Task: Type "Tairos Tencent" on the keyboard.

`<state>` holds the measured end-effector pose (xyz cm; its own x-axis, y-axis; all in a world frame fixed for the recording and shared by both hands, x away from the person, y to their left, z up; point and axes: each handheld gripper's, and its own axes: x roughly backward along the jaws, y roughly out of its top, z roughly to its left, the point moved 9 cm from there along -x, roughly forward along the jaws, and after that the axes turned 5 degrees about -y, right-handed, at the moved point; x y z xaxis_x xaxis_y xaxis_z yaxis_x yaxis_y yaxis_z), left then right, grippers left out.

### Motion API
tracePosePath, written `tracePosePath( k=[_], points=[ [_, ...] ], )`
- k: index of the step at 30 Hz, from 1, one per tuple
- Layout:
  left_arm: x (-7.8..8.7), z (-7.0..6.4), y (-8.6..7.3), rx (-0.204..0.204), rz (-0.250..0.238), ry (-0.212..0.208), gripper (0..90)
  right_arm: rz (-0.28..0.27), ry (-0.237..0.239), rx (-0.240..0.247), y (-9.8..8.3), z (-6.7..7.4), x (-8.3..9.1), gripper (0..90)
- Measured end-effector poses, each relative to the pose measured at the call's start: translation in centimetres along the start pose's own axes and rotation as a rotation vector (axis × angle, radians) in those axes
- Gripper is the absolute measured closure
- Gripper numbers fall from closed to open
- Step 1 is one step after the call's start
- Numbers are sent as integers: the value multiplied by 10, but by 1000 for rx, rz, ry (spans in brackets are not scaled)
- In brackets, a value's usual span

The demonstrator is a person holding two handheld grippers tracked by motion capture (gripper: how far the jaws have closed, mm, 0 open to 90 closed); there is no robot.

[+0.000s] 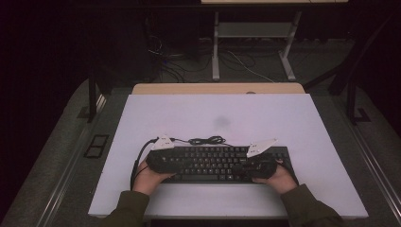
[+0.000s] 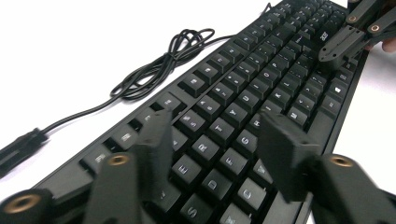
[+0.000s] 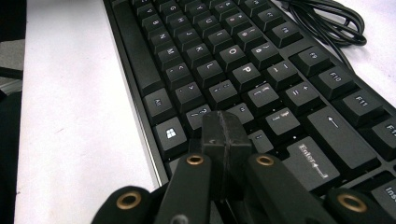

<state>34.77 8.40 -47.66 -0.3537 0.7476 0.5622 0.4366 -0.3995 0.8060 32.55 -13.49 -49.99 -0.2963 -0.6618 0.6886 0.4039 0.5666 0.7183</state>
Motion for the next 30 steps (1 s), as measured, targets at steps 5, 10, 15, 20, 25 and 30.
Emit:
tracePosePath(
  k=[5,10,15,20,25,30],
  points=[
    [8,3,-3,2,-19,-1,323,-2,1,-2,0,0,0,894],
    [13,3,-7,3,-33,-2,274,0,4,-4,0,0,0,875],
    [15,3,-8,11,-51,-4,253,-37,16,-1,9,6,5,818],
    [14,1,-10,12,-56,-14,240,-83,17,-26,18,5,8,701],
    [12,-1,-11,9,-51,-21,231,-123,9,-74,25,-1,5,518],
    [11,-2,-10,6,-50,-26,229,-158,1,-88,36,-3,-5,368]
  ],
)
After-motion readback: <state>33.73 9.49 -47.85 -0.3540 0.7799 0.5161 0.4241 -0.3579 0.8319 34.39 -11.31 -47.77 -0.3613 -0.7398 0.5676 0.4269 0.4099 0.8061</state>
